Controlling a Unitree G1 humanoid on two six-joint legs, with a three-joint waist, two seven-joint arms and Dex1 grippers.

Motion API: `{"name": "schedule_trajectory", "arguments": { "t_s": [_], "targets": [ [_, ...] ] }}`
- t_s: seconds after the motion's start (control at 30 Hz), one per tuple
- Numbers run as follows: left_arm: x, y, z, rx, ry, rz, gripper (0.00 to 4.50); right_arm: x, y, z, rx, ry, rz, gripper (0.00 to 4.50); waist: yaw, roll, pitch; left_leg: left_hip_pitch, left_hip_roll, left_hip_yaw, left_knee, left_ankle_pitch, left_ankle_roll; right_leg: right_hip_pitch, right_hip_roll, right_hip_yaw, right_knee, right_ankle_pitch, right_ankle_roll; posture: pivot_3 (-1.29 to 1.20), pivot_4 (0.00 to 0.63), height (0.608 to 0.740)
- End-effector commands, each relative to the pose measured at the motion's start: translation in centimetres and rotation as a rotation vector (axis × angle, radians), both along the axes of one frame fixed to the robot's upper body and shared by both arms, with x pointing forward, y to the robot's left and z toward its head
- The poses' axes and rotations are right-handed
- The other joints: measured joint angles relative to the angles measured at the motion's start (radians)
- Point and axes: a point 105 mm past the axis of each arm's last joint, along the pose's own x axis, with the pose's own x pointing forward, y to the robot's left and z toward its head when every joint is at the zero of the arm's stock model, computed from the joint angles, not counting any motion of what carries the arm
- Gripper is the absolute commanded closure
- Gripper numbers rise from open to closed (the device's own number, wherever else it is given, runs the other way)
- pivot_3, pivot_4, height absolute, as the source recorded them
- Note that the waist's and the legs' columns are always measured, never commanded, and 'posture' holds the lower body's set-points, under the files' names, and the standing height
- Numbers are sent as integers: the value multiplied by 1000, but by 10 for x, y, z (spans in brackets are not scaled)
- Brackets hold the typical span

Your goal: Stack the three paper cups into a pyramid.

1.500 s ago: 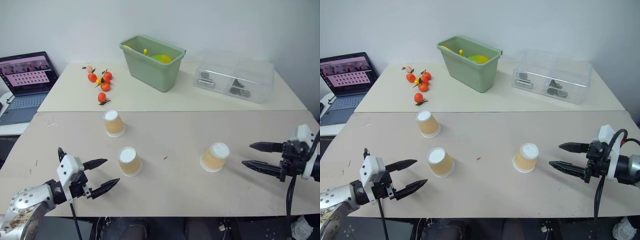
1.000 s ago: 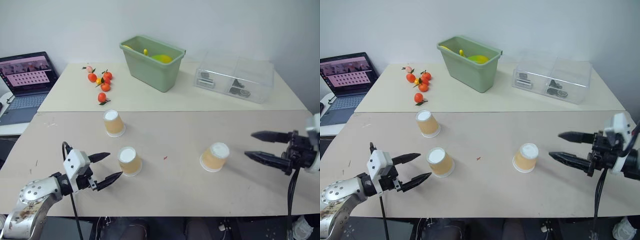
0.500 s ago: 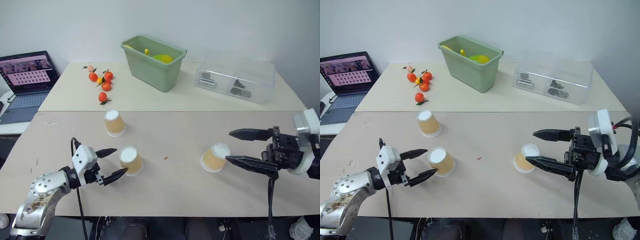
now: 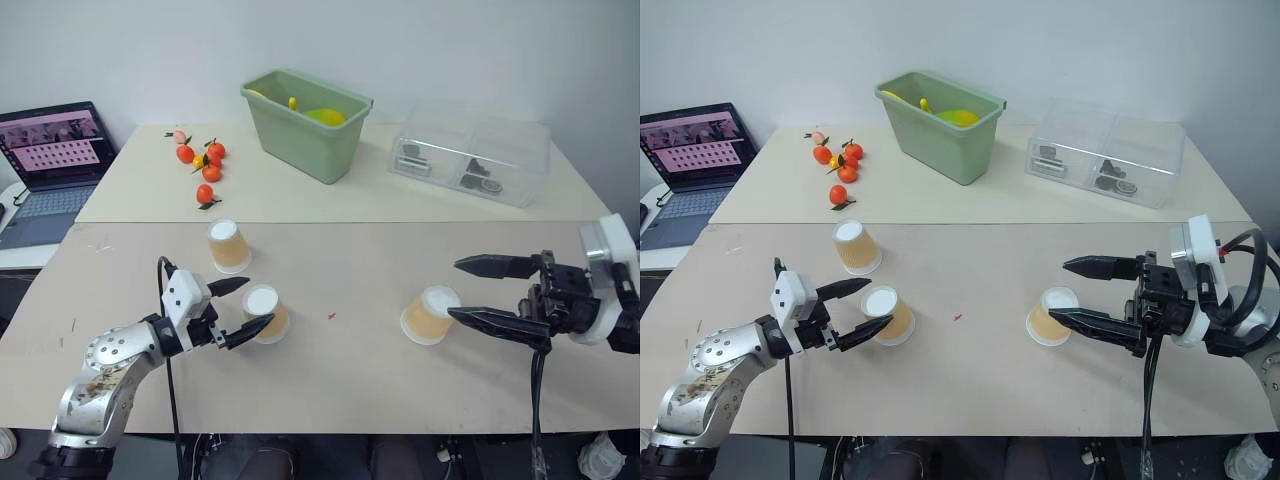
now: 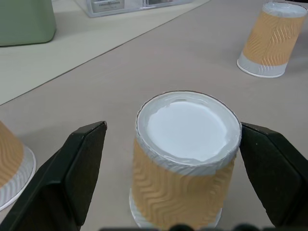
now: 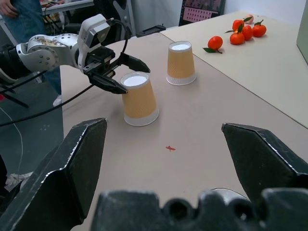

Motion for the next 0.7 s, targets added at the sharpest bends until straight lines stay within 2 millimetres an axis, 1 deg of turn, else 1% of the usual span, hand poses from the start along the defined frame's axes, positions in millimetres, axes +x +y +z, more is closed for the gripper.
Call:
{"name": "schedule_trajectory", "arguments": {
  "t_s": [0.03,0.1,0.2,0.23,0.3,0.43,0.53,0.6,0.7],
  "targets": [
    [4,-6,3,-28,-9,-8,0,0,1,10,-2,-62,1,30,1,0,0,0,0,0,0,0,0,0,0,0,0,0,0,0,150,738],
    [3,-9,3,-61,9,-28,0,0,2,11,-2,-64,0,30,0,0,0,0,0,0,0,0,0,0,0,0,0,0,0,0,150,738],
    [2,-11,2,-84,35,-46,779,1,2,11,-1,-68,-4,0,0,0,0,0,0,0,0,0,0,0,0,0,0,0,0,0,150,738],
    [2,-10,0,-77,39,-40,1217,1,1,12,-2,-70,-6,0,1,0,0,0,0,0,0,0,0,0,0,0,0,0,0,0,150,738],
    [4,-8,0,-74,38,-15,1872,2,1,13,2,-73,-9,0,1,0,0,0,0,0,0,0,0,0,0,0,0,0,0,0,150,738],
    [13,-4,1,-52,23,34,1908,3,-5,9,8,-68,-15,0,2,0,0,0,0,0,0,0,0,0,0,0,0,0,0,0,150,738],
    [17,-8,5,-55,5,13,1908,4,-10,6,9,-65,-15,0,2,0,0,0,0,0,1,0,0,0,0,0,0,1,0,0,150,738],
    [20,-16,11,-72,-2,-29,1908,5,-10,4,8,-66,-10,0,2,0,0,0,0,0,1,0,0,0,0,0,0,1,0,0,150,738],
    [26,-32,21,-109,6,-127,1908,5,-9,4,7,-70,-5,0,3,0,0,0,0,0,1,0,-1,0,0,0,0,1,0,0,150,738]
  ]
}}
